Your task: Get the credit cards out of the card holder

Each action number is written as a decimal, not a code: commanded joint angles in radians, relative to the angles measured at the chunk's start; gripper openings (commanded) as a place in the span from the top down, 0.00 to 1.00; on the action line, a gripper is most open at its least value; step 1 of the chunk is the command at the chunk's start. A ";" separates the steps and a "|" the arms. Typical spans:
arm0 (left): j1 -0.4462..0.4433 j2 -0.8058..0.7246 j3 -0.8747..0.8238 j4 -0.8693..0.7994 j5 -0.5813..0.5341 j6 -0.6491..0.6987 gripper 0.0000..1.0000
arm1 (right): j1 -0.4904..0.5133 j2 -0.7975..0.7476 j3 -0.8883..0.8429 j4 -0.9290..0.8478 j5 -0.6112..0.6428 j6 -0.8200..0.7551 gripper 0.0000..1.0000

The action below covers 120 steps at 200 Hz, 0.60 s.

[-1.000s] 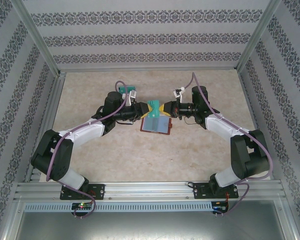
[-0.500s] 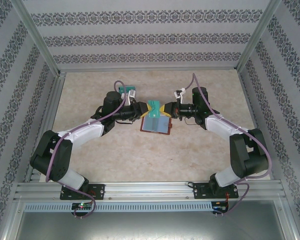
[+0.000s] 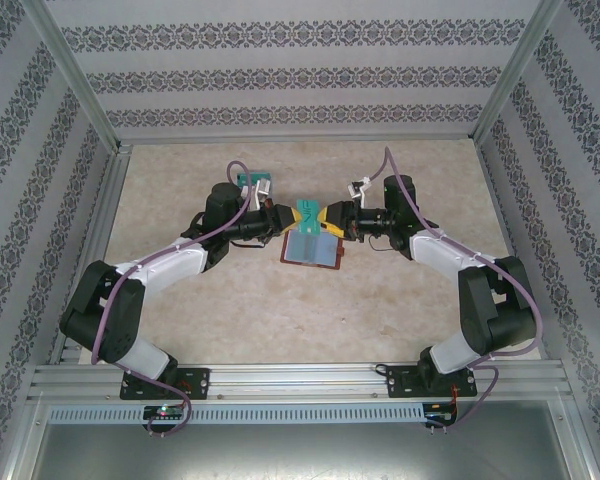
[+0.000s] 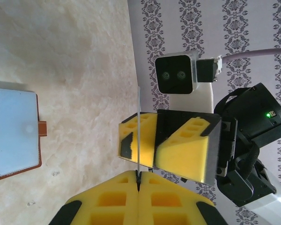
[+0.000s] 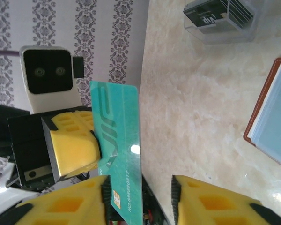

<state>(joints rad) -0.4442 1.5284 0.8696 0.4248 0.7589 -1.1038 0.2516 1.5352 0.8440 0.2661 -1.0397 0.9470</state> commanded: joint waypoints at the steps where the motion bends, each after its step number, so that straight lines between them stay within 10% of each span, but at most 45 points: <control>1: 0.015 -0.045 0.023 -0.077 0.007 0.074 0.99 | -0.027 -0.009 -0.019 0.005 0.000 -0.021 0.42; 44: 0.021 -0.085 0.217 -0.637 -0.144 0.465 1.00 | -0.043 -0.073 -0.012 -0.107 0.057 -0.090 0.03; 120: 0.020 -0.139 0.327 -0.835 -0.576 1.076 1.00 | -0.013 -0.175 0.012 -0.254 0.215 -0.175 0.02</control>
<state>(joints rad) -0.4297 1.4239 1.2064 -0.3550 0.3466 -0.3519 0.2153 1.4307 0.8349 0.0700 -0.9150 0.8429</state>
